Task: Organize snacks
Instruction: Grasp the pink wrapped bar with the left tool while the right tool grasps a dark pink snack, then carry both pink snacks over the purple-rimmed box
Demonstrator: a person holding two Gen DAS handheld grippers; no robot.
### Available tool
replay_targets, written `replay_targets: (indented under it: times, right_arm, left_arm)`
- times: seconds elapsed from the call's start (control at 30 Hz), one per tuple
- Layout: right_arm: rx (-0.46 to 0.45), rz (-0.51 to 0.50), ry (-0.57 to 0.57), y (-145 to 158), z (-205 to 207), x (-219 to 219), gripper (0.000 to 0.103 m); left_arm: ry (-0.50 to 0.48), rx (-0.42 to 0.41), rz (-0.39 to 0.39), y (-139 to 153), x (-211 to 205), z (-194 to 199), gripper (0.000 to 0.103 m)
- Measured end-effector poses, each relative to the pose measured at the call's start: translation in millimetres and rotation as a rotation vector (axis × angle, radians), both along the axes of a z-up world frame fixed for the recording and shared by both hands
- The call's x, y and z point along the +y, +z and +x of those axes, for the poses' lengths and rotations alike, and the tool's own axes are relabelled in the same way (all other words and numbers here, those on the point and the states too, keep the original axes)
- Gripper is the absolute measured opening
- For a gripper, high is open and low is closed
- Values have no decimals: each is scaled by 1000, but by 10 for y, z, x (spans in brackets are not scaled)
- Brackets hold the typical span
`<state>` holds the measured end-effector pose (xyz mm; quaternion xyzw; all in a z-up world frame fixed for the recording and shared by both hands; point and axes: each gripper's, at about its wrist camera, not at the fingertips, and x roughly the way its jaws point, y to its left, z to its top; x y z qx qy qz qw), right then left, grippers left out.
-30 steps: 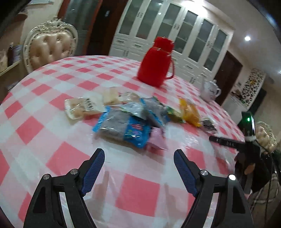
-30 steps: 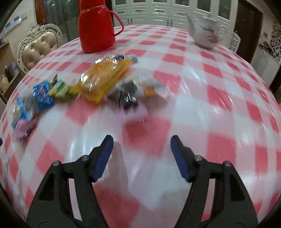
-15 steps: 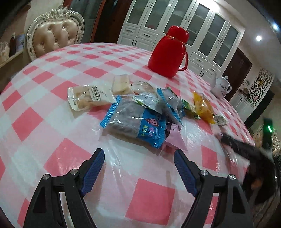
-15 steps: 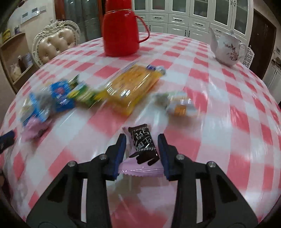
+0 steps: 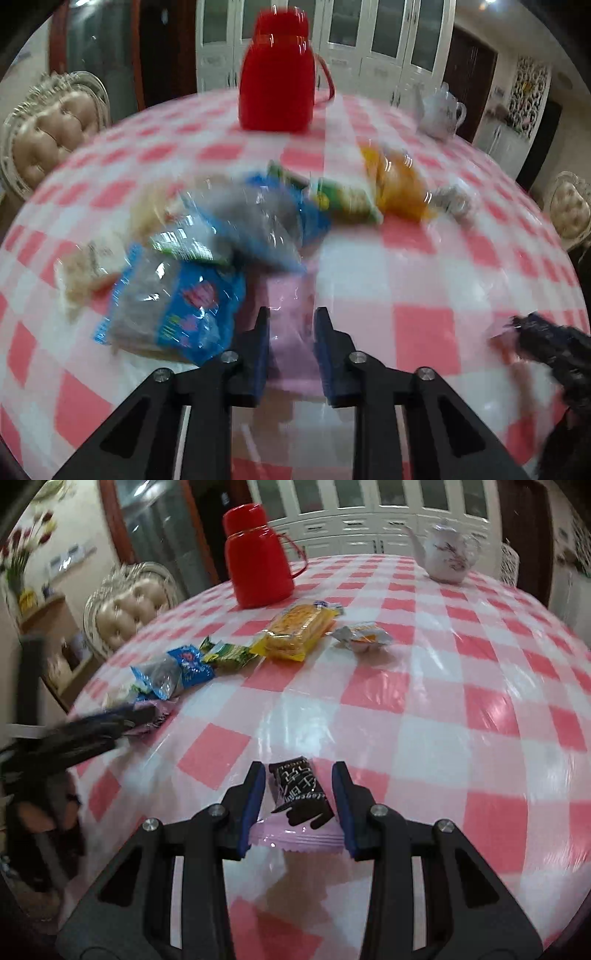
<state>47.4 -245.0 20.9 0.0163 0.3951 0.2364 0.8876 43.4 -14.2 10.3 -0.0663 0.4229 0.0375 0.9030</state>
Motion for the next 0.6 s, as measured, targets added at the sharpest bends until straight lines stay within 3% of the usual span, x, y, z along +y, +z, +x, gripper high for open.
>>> replay_targets:
  times: [0.13,0.23,0.33,0.6]
  right_arm:
    - [6,57,-25,15,-107,-164,42]
    - [-9,96,-47,45,-176,-252,42]
    - [-9,105,-67,53,-232,-292,42]
    - [-25,72,-75,65,-615,-278,42]
  left_arm:
    - [-84,-102,-13,145,-104,-379,19]
    - [-122,-147,-76,219,-142,-630,19]
    - [-160,-144,-110,193,-247,-760,19]
    - [-245,-146,-85,224,-651,-905,19]
